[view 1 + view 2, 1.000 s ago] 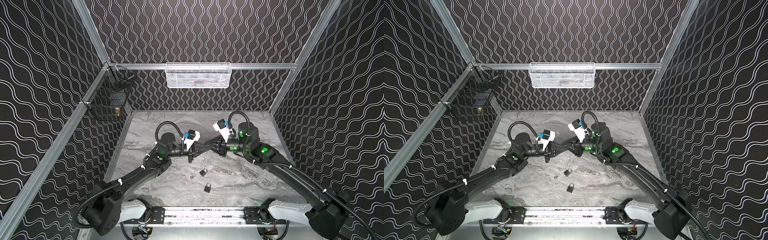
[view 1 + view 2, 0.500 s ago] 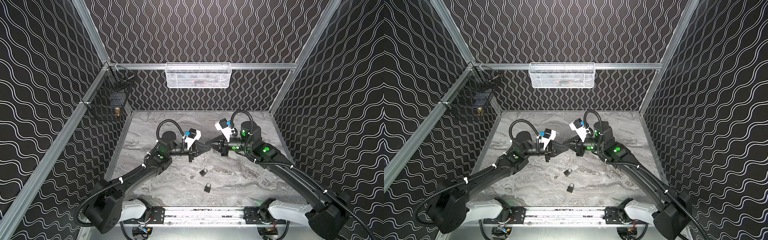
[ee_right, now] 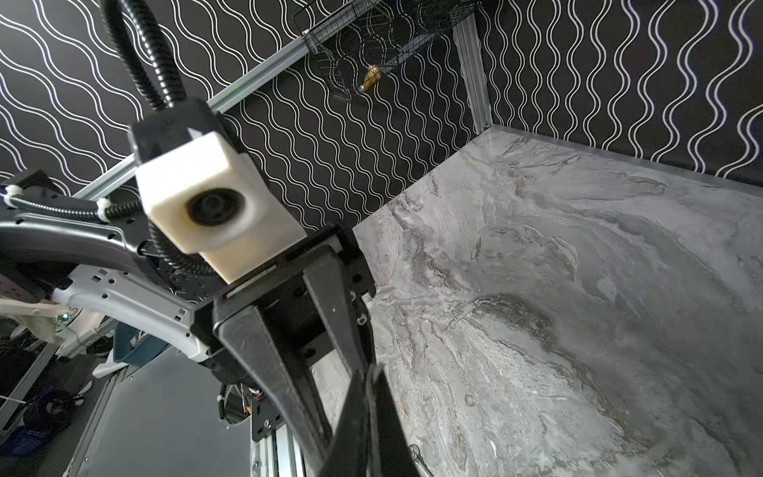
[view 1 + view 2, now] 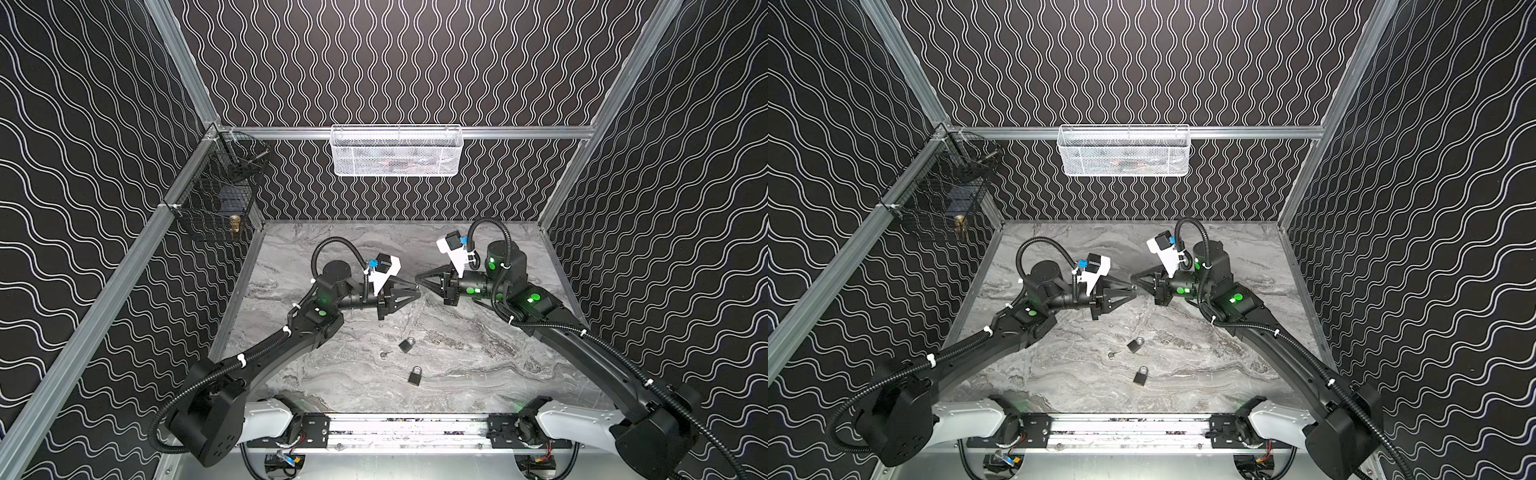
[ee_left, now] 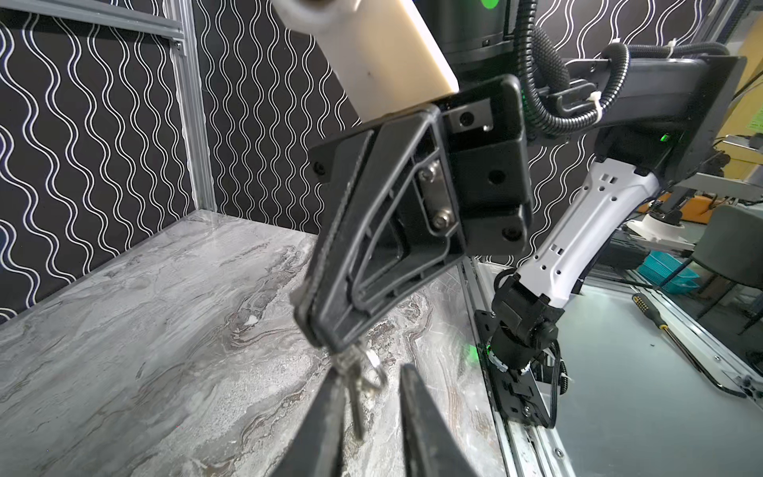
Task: Unlock with the key
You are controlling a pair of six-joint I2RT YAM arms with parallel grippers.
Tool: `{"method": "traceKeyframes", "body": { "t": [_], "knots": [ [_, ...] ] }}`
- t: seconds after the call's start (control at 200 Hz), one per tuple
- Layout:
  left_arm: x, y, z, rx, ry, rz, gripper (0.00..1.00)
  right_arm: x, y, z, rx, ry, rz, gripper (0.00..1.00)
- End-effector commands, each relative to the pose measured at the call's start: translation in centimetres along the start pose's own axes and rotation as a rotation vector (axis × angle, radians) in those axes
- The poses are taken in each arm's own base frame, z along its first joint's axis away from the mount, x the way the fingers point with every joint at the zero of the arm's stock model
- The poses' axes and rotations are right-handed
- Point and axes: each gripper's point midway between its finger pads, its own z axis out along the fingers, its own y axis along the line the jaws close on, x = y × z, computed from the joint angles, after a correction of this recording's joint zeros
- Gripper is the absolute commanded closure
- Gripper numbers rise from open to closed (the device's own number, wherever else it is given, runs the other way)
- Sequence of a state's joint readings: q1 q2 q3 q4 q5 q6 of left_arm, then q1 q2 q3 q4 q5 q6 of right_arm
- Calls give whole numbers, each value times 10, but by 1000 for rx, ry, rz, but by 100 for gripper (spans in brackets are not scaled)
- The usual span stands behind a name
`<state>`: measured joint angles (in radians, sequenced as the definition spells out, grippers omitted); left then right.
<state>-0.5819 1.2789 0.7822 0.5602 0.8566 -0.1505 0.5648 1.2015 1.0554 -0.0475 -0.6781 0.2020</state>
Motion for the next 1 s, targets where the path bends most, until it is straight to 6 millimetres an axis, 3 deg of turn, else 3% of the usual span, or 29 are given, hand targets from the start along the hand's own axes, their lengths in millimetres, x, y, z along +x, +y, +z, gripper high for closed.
{"method": "traceKeyframes", "body": {
  "t": [0.0,0.08,0.17,0.245,0.37,0.45,0.726,0.866,0.891,0.996],
  "knots": [
    [-6,7,-2,-27,-36,31,68,-22,6,0,-27,-70,3,100],
    [-4,13,-3,-43,-44,14,52,-25,-1,2,-8,-80,18,100],
    [-5,21,-9,-88,-67,-12,48,-31,-4,2,-3,-99,35,100],
    [-7,23,-16,-114,-103,-34,36,-37,-4,2,-12,-127,52,100],
    [-10,22,-21,-132,-147,-99,34,-49,-11,3,22,-168,91,100],
    [-22,25,-29,-172,-236,-183,33,-55,-16,3,46,-204,116,100],
    [-68,62,-65,-356,-596,-598,33,-79,-25,-1,58,-384,213,100],
    [-74,71,-62,-405,-581,-744,34,-87,-23,0,57,-454,232,100],
    [-75,71,-62,-413,-585,-762,34,-77,-27,5,59,-440,247,100],
    [-72,73,-61,-452,-578,-846,34,-78,-24,12,38,-470,274,100]
  ]
}}
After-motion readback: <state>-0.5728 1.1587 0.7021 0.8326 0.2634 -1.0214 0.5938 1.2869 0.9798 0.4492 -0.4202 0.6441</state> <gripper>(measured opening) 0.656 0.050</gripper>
